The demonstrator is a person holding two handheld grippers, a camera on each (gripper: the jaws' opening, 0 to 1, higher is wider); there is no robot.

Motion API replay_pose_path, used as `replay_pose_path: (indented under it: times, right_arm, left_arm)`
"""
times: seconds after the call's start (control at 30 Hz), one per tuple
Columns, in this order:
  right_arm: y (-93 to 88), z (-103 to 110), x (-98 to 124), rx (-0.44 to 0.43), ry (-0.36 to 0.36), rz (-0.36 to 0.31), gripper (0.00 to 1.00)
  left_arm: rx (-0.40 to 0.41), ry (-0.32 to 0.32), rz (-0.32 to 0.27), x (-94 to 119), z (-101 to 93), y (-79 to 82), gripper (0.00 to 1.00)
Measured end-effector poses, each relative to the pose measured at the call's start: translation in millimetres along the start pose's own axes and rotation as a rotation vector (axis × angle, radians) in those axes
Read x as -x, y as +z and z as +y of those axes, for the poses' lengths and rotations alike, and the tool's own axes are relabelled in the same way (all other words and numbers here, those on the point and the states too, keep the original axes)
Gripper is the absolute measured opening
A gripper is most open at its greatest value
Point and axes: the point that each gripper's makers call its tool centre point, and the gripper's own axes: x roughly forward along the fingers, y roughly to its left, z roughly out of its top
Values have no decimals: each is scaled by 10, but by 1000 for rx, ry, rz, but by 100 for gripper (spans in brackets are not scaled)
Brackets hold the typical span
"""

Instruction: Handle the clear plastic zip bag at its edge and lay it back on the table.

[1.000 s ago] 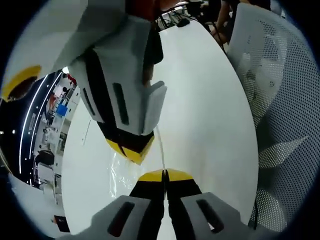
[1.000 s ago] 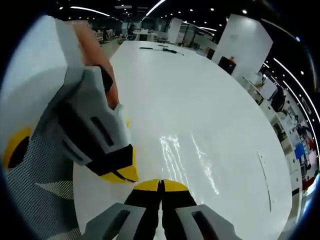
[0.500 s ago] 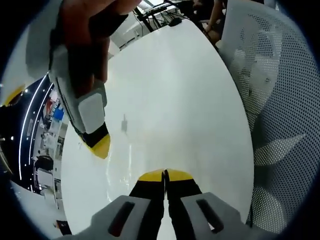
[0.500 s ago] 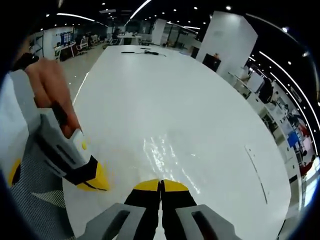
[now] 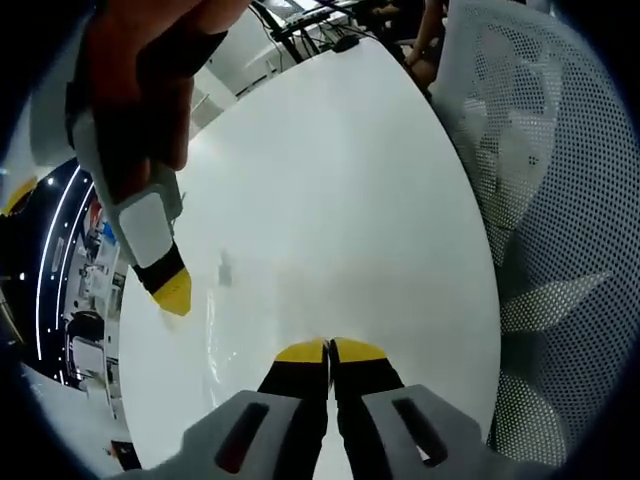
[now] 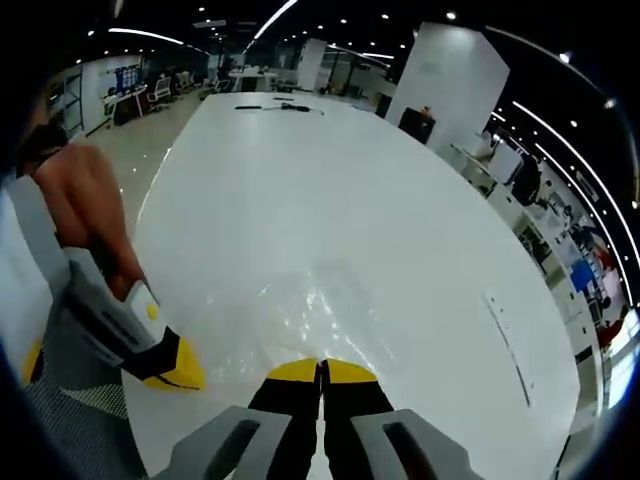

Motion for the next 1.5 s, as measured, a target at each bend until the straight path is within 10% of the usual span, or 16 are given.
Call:
replay_pose_path:
  times: [1.5]
  right_arm:
    - [10,275,17,31,54,1,0]
  left_arm:
    - [83,51,4,21,289,-110,0]
